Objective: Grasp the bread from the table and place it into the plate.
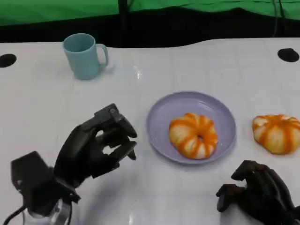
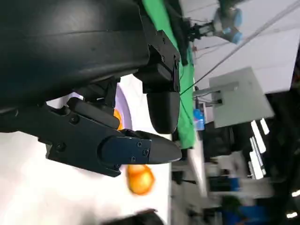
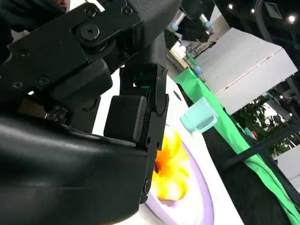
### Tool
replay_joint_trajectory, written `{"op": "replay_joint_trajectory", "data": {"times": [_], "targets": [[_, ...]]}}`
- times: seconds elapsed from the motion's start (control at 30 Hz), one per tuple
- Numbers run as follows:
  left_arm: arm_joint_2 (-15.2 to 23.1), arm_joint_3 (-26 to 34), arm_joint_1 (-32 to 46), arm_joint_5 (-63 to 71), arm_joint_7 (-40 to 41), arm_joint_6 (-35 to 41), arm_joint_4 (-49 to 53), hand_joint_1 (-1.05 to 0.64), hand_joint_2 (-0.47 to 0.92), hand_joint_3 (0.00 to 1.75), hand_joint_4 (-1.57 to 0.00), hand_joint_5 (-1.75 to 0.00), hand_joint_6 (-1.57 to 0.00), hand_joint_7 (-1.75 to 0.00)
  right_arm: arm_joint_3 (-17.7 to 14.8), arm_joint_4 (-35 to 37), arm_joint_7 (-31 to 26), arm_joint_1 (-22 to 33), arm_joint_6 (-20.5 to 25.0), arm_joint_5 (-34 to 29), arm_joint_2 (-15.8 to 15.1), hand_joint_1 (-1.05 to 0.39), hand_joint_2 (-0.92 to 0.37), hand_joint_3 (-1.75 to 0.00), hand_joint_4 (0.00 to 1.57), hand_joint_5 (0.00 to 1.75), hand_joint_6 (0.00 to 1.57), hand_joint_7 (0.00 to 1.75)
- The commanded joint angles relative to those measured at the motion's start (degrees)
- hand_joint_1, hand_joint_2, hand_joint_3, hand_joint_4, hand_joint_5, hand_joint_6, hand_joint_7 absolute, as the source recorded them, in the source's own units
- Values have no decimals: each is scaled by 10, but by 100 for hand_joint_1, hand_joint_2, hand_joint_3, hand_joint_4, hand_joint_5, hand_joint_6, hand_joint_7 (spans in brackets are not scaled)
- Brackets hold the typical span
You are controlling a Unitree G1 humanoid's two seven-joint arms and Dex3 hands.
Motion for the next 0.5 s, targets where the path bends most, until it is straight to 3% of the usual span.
{"op": "replay_joint_trajectory", "data": {"times": [0.03, 0.2, 0.5], "targets": [[-9, 23, 28, -23, -24, 30, -22, -60, 92, 37, -62, -175, -42, -168, -2, -12, -6, 4, 4, 1, -8, -102, -71, 0, 157, 70, 157, 35], [-28, 41, 57, -82, -53, 117, -47, -66, 92, 33, -72, -175, -48, -172, 0, -12, -5, 4, 1, -2, -11, -103, -72, -1, 157, 71, 157, 35], [-54, 68, 83, -122, -81, 187, -62, -67, 92, 27, -82, -175, -58, -174, 0, -15, -2, 7, 2, 1, -9, -102, -72, 0, 157, 71, 157, 35]]}}
